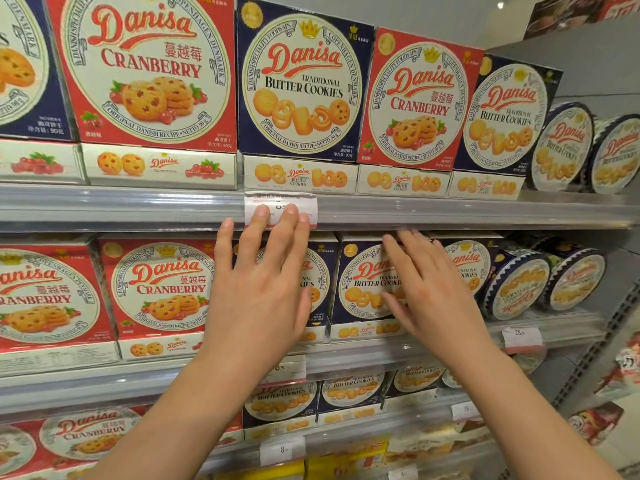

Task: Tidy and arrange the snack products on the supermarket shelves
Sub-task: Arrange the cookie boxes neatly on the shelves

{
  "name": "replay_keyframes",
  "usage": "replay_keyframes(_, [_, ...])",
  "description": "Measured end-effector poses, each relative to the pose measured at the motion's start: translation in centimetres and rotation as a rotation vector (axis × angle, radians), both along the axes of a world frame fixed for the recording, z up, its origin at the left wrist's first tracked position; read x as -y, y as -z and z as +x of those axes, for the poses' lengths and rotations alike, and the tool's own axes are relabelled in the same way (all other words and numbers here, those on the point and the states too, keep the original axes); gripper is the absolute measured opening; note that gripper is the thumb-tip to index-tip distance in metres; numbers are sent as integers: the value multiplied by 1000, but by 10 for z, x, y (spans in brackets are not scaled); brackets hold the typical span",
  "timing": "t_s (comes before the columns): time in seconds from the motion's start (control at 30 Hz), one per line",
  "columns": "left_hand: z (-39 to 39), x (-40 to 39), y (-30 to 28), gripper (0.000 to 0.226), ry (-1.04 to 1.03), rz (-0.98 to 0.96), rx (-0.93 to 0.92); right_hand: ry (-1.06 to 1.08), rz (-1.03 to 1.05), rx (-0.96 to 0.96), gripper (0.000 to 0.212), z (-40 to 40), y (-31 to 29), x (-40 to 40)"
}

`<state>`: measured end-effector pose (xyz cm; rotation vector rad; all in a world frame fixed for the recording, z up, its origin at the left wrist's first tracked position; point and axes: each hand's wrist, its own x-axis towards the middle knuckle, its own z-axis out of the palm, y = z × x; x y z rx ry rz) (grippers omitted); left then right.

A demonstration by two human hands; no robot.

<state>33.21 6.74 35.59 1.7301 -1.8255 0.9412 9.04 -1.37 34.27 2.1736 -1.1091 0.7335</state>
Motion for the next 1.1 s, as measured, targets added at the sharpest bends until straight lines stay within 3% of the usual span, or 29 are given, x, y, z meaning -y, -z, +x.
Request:
replay_keyframes(0.23, [1,-1,-3,86,15,7,-6,-149,-107,39,43,-13,-21,-15])
replay_keyframes(0.43, [-2,-6,-16,75,25,24,-23,-222,-215,56,35,-9,-76,-16])
replay_keyframes(0.6, [0,-9,-31,58,48,7,2,-220,-212,100,42,-1,-133,-8])
replay_keyframes(0.9, [-1,-8,-36,56,57,-34,-9,7,-80,102,82,18,-216,12])
replay_keyframes(1.1, [-1,-6,-32,58,52,-45,-13,35,19,115,75,24,-235,22])
